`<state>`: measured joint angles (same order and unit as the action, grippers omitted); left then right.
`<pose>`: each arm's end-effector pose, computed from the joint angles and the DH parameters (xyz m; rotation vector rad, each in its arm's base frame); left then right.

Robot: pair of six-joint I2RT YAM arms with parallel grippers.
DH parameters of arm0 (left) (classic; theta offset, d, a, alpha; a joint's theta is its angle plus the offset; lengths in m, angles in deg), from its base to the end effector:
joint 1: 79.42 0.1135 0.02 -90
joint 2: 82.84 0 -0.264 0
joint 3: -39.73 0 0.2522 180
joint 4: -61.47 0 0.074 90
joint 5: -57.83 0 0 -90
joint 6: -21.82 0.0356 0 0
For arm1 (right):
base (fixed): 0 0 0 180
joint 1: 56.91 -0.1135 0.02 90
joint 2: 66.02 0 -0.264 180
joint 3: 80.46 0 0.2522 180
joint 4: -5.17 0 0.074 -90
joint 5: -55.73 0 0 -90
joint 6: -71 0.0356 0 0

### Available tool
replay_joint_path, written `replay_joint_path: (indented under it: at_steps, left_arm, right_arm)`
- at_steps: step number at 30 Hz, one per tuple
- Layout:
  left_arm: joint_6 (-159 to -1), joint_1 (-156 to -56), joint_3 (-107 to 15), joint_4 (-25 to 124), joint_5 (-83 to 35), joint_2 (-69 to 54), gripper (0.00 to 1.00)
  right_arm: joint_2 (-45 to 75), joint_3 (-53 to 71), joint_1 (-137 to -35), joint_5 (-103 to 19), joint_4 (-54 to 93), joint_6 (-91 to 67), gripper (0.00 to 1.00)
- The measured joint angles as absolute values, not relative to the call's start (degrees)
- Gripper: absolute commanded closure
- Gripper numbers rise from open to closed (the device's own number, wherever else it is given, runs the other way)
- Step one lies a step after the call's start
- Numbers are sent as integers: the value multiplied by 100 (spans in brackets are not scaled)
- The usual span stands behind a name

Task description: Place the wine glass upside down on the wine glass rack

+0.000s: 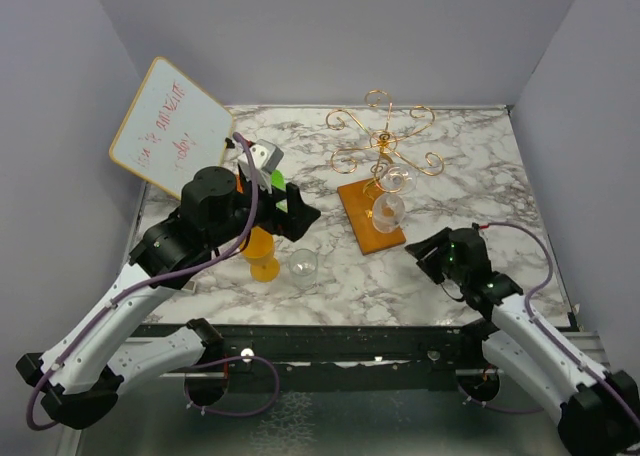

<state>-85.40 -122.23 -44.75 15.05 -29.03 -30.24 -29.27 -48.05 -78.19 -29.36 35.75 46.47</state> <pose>0.1306 -0.1236 0.4289 0.4592 1.8405 -0.7790 0.1406 0.0515 0.1897 0.9055 2.0949 0.7460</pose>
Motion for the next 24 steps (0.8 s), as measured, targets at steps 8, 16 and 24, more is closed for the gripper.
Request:
replay_joint_path:
  at_steps: [8, 16, 24]
  left_arm:
    - [-8205, -12223, -3542, 1251, -1756, -3247, 18]
    - [-7908, -12223, -3330, 805, -1224, -2895, 25]
    - [-7873, -12223, -3197, 517, -1417, -2615, 30]
  right_arm:
    - [-803, -5255, -7819, -3742, 1855, 5617, 41]
    - [596, -5100, -7819, -4103, 198, 6044, 42]
    - [1606, -4673, -7823, -4188, -558, 6153, 45]
